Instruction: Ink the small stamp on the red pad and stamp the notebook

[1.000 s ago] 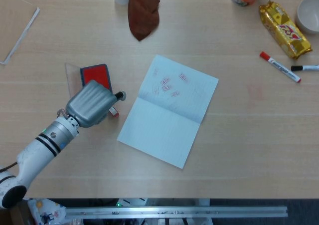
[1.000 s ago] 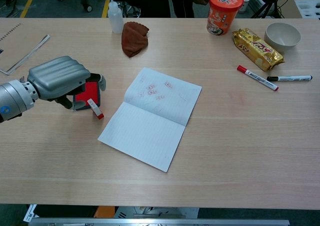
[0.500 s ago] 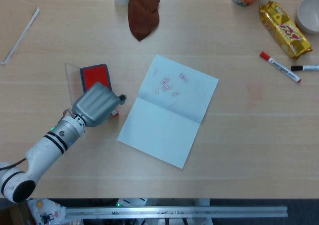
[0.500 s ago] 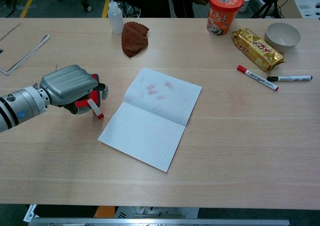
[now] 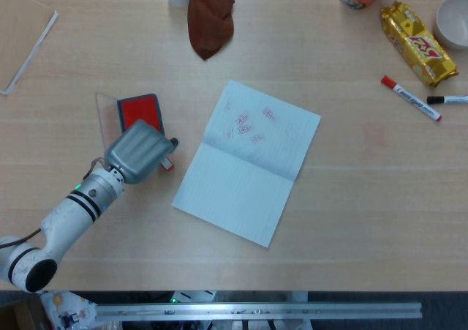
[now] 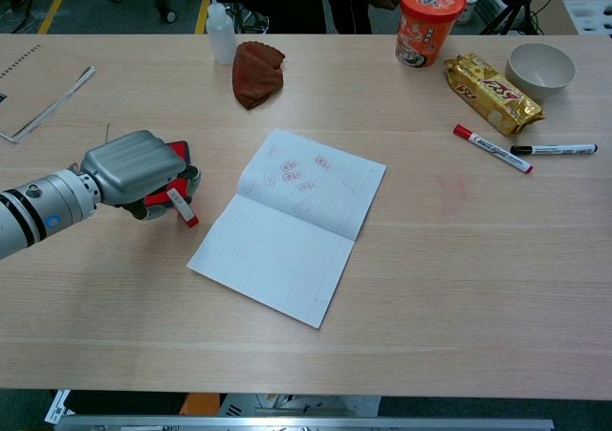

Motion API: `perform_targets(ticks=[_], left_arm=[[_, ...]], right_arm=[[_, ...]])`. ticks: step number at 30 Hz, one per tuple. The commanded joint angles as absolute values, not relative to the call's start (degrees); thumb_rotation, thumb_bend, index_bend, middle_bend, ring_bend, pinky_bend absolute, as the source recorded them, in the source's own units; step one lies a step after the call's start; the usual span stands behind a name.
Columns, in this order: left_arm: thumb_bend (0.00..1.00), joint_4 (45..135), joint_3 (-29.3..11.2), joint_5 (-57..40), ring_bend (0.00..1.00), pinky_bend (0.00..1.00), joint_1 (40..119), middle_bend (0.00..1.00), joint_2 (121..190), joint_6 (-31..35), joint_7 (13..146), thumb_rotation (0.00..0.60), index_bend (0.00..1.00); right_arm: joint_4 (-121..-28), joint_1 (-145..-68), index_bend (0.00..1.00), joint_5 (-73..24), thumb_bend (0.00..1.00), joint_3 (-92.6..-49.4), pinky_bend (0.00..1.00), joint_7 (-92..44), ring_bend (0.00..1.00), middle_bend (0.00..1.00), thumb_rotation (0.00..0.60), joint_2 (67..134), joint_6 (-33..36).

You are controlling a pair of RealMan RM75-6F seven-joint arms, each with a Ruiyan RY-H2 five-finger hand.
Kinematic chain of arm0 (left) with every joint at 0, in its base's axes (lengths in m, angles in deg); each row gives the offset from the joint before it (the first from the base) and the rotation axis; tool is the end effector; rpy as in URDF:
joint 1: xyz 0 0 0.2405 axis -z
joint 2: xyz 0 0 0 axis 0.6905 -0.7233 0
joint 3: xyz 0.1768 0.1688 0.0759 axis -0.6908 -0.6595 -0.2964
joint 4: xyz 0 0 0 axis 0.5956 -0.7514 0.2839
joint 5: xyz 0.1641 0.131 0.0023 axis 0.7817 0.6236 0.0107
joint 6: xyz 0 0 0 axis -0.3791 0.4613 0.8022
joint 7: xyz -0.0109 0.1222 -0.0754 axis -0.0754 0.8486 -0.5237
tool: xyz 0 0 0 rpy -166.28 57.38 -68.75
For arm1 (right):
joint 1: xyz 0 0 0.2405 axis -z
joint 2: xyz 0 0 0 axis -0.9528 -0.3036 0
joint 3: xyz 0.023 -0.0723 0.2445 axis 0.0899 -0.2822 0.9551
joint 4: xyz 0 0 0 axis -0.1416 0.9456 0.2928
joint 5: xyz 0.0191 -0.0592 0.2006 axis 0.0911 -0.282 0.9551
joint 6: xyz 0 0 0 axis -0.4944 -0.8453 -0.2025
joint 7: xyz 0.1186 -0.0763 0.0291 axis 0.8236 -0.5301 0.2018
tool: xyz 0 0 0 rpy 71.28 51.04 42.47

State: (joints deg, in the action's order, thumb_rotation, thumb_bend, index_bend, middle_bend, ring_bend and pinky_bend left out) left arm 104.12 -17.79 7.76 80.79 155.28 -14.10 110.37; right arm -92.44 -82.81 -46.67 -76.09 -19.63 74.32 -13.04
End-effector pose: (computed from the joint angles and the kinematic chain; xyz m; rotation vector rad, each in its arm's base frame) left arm -0.2041 0.2828 -0.0234 -2.2422 -0.5820 -0.5564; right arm -0.3053 -0.2206 0.1918 1.4522 -0.8918 0.9124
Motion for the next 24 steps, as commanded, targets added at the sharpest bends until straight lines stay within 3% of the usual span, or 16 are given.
perform_targets(ticks=[1, 24], left_arm=[[0.26, 103.2, -18.1, 7.5, 1.0, 1.0, 80.9, 1.0, 155.9, -14.0, 110.5, 0.6, 0.42], [0.27, 101.7, -19.6, 6.5, 1.0, 1.0, 80.9, 0.99, 158.1, -12.6, 113.0, 0.6, 0.46]], right_arm=[[-92.3, -82.8, 0.26, -46.7, 0.37, -76.2, 0.41, -19.6, 0.31, 0.39, 0.6, 74.3, -13.0], [-92.3, -82.7, 0.26, -46.3, 0.37, -76.4, 0.41, -19.6, 0.31, 0.39, 0.6, 74.3, -12.6]])
